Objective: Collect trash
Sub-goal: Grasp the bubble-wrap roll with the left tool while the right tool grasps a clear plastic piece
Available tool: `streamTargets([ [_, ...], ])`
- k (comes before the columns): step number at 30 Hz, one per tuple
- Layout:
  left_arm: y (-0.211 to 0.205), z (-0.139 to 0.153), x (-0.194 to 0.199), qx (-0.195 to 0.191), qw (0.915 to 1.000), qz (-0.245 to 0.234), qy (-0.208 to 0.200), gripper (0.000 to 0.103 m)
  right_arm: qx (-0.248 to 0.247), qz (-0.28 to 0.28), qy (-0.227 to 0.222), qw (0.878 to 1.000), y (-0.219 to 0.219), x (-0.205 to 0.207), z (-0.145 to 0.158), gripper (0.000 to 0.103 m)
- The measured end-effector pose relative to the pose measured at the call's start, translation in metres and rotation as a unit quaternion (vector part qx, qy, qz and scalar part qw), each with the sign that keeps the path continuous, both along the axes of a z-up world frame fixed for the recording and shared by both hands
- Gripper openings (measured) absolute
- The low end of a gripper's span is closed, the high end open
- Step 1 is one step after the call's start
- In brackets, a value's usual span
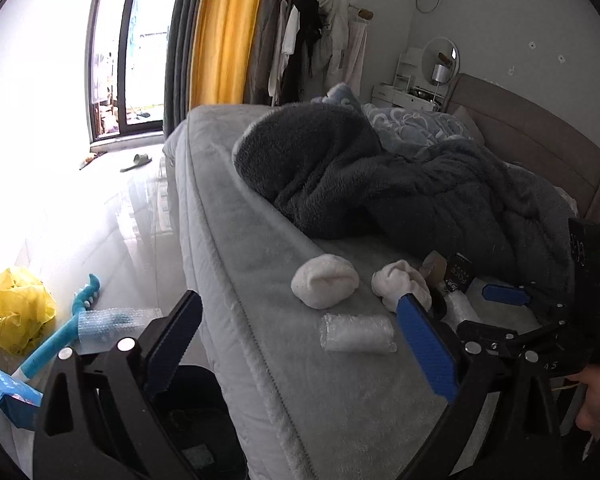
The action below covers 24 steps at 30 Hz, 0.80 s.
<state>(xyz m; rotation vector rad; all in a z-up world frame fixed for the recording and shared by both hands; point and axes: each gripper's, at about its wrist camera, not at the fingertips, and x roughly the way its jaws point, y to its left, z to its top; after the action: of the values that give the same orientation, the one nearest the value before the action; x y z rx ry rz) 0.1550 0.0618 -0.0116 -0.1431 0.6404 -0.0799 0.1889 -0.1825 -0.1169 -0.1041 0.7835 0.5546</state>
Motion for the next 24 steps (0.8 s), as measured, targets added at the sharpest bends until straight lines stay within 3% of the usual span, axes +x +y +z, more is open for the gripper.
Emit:
streamTargets([
  [9,-0.032,-0.033,0.029,0.023,0.9976,-0.046,0.047,0.099,-0.005,-0.012,0.016,1.0,-0.017,0.007,-0.019,0.091],
  [24,-0.067,-0.08,0.068,0.014,0.9892,-0.088,0.116,0.096,-0.015,-0.03,0.033,0.999,-0.045,0.015,-0.041,0.091],
])
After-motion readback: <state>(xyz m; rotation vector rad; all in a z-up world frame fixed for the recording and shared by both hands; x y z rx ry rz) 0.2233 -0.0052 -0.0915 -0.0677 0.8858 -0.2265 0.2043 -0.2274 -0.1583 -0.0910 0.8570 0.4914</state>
